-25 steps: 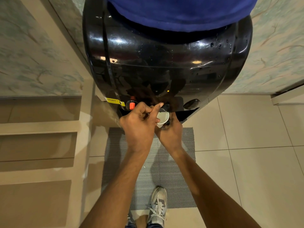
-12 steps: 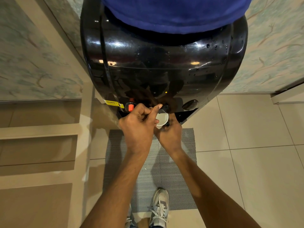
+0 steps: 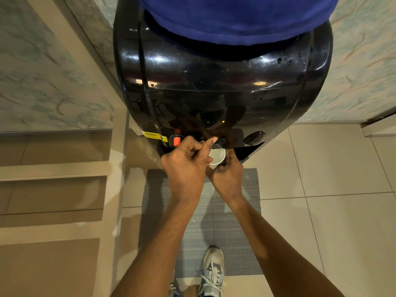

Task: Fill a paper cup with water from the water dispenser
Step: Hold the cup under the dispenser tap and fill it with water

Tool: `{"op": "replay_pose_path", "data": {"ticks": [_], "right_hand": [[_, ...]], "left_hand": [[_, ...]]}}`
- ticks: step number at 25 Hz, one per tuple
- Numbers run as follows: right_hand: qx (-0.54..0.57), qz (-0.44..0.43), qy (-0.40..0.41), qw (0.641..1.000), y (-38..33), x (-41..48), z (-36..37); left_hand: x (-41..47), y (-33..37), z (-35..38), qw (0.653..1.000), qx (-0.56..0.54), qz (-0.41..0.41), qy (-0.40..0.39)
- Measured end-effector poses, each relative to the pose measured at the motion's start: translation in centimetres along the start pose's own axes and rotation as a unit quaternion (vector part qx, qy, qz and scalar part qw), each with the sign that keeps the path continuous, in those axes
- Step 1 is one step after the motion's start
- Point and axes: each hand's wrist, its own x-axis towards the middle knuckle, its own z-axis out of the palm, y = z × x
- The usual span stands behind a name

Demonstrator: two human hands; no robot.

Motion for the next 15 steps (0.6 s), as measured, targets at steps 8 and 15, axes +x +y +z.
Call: {"op": "replay_pose_path", "data": {"ticks": [8, 15], "right_hand": [[0.008, -0.006, -0.002, 1.0, -0.31, -0.09, -0.09], [0.012, -0.003, 0.003, 1.0, -0.55, -0.12, -0.02]], "left_hand": [[0.13, 0.11, -0.11, 1.0, 0.014, 0.014, -0.003], [0.16, 0.25, -0.18, 0.999, 0.032, 0.028, -0.003]]}}
